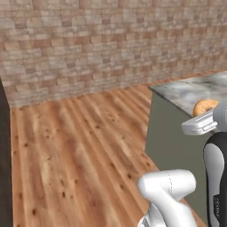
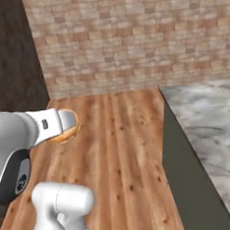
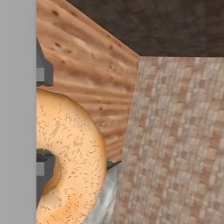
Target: Take the donuts from the fridge and place them on the empty tray on the dining counter.
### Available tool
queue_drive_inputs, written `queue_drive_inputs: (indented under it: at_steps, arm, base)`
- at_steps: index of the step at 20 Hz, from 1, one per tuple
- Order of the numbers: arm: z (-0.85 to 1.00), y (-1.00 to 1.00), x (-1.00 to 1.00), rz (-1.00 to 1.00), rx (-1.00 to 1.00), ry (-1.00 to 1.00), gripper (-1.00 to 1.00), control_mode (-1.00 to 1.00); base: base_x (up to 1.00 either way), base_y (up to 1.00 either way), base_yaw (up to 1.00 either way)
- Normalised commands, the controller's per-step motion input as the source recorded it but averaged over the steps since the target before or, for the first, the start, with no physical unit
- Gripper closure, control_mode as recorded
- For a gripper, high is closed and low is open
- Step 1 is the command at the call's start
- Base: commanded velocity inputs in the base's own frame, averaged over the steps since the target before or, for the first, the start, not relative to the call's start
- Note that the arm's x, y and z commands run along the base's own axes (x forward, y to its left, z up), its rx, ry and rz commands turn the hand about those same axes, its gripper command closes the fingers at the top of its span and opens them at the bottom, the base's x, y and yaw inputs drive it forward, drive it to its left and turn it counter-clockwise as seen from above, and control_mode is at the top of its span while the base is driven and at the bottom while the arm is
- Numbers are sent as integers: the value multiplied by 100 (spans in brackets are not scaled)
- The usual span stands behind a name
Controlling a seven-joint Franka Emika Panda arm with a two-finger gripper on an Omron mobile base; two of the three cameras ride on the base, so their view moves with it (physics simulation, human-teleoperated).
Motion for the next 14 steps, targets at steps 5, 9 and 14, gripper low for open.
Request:
queue_drive_inputs:
  at_steps: [5,9,14]
  arm:
    - [0,0,0,0,0,0,100,100]
    - [0,0,0,0,0,0,100,100]
    - [0,0,0,0,0,0,100,100]
  base:
    - [100,0,-7]
    - [100,0,-6]
    - [100,0,-9]
